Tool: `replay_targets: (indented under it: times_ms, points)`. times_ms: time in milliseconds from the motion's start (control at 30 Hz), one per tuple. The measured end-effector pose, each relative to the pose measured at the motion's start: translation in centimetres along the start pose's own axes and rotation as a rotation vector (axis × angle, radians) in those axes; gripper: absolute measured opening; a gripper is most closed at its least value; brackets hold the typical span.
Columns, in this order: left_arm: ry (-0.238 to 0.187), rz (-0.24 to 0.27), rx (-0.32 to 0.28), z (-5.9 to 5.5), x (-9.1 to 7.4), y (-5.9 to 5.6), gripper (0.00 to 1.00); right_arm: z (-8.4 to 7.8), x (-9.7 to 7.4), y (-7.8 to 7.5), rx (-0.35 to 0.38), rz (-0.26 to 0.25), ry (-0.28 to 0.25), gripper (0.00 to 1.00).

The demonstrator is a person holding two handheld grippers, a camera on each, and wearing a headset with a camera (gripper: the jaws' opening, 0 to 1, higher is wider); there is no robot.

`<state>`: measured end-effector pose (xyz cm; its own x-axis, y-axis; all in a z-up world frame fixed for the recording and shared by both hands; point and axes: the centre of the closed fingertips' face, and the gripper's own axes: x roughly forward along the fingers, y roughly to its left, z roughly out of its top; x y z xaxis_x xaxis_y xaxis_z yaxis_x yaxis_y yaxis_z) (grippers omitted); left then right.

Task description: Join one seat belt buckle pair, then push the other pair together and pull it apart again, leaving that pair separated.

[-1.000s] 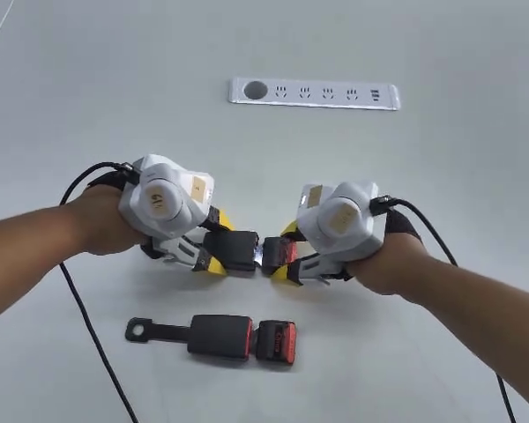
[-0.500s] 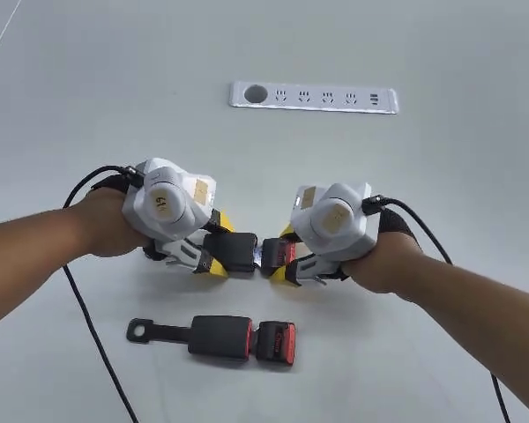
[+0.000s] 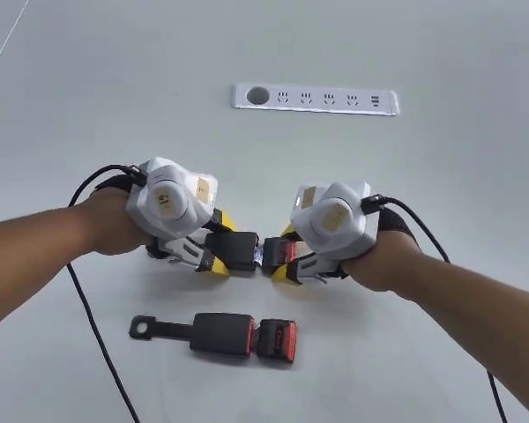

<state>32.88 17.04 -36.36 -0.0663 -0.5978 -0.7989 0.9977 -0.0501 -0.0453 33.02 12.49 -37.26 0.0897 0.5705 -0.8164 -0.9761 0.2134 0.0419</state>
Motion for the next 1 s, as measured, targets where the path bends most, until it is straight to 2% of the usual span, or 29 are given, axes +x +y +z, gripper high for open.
replay_targets:
  times_ms: [200,633,800,1000]
  points:
    - [0.009,0.001,0.0,0.1,0.0,-0.2,0.34,-0.1,0.0,0.0,-0.002,0.003,-0.003,0.34]
    - [0.005,0.015,-0.014,-0.8,0.3,0.5,0.34,-0.8,-0.6,0.0,0.006,0.002,0.007,0.34]
    - [0.015,0.008,-0.007,-0.5,0.1,0.2,0.34,-1.6,-1.3,-0.1,0.004,0.014,0.007,0.34]
    - [0.018,0.008,-0.006,0.0,-0.2,-0.4,0.34,-1.5,-1.3,-0.1,-0.002,0.017,0.006,0.34]
